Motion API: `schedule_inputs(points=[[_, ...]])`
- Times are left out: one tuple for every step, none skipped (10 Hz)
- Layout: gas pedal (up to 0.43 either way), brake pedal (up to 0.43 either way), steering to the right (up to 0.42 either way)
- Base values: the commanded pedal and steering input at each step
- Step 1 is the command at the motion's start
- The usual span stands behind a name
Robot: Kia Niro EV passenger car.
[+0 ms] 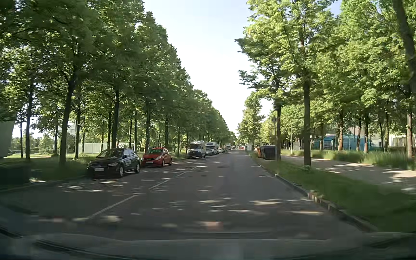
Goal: Follow the waypoints while adhering to traffic rules and regulations
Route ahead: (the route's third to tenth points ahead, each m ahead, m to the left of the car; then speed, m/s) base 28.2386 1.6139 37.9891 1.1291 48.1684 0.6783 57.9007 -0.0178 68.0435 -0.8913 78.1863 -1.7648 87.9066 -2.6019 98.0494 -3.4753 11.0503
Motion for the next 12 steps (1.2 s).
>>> schedule_inputs(points=[[0.138, 0.0, 0.022], [0.138, 0.0, 0.019], [0.138, 0.0, 0.017], [0.138, 0.0, 0.016], [0.067, 0.0, 0.016], [0.067, 0.0, 0.016], [0.067, 0.0, 0.016], [0.067, 0.0, 0.014], [0.098, 0.0, 0.013], [0.13, 0.0, 0.012], [0.138, 0.0, 0.01], [0.15, 0.0, 0.008]])
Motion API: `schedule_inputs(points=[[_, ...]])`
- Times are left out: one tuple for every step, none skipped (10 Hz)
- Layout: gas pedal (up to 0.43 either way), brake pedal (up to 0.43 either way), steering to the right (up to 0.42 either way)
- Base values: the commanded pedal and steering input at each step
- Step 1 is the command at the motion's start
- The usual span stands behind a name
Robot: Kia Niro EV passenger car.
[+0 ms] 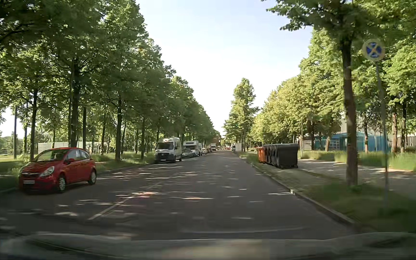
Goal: Follow the waypoints while adhering to traffic rules and regulations
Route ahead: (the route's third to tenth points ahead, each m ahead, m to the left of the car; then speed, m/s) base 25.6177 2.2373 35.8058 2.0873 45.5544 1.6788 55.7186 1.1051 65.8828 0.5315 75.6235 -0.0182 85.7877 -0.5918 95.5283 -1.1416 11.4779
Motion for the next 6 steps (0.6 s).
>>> schedule_inputs(points=[[0.15, 0.0, 0.007], [0.138, 0.0, 0.006], [0.138, 0.0, 0.006], [0.138, 0.0, 0.007], [0.138, 0.0, 0.007], [0.15, 0.0, 0.007]])
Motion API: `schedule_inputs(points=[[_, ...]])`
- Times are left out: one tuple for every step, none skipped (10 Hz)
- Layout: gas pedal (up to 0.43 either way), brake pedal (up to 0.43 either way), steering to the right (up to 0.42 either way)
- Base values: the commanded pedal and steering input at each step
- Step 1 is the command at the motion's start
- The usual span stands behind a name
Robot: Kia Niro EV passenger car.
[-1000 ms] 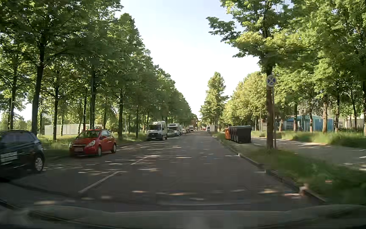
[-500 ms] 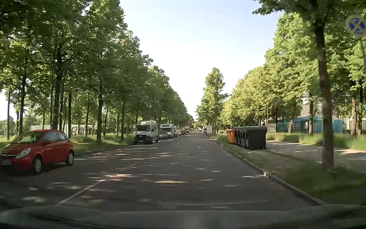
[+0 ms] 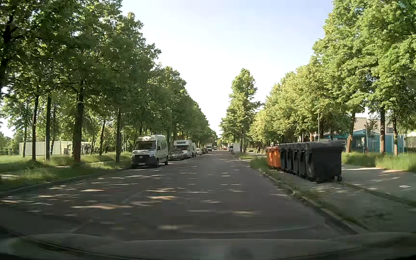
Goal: Follow the waypoints while adhering to traffic rules and regulations
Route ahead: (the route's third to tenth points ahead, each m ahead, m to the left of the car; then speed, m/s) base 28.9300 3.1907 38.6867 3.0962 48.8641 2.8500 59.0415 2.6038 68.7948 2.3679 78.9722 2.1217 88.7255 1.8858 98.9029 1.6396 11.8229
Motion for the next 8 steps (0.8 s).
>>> schedule_inputs(points=[[0.15, 0.0, 0.005], [0.15, 0.0, 0.004], [0.15, 0.0, 0.004], [0.15, 0.0, 0.003], [0.15, 0.0, 0.003], [0.15, 0.0, 0.002], [0.15, 0.0, 0.003], [0.15, 0.0, 0.002]])
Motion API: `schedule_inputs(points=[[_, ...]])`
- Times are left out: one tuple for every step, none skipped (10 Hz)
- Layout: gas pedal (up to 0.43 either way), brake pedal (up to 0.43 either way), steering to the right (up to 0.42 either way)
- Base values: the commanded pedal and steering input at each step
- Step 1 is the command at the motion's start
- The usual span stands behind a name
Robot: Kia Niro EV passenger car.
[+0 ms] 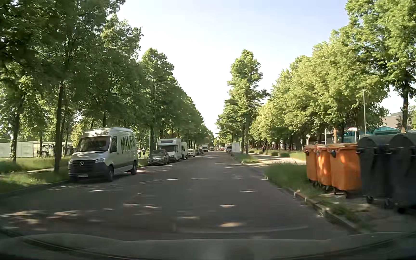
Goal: Follow the waypoints while adhering to traffic rules and regulations
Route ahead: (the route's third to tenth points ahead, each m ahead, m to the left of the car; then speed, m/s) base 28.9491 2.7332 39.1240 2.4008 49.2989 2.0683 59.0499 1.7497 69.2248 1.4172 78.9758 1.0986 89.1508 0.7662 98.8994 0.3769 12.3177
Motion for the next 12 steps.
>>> schedule_inputs(points=[[0.15, 0.0, 0.002], [0.13, 0.0, -0.001], [0.098, 0.0, -0.004], [0.087, 0.0, -0.008], [0.087, 0.0, -0.01], [0.087, 0.0, -0.01], [0.079, 0.0, -0.01], [0.067, 0.0, -0.008], [0.028, 0.0, -0.004], [0.0, 0.0, -0.003], [0.0, 0.0, -0.003], [0.0, 0.0, -0.003]])
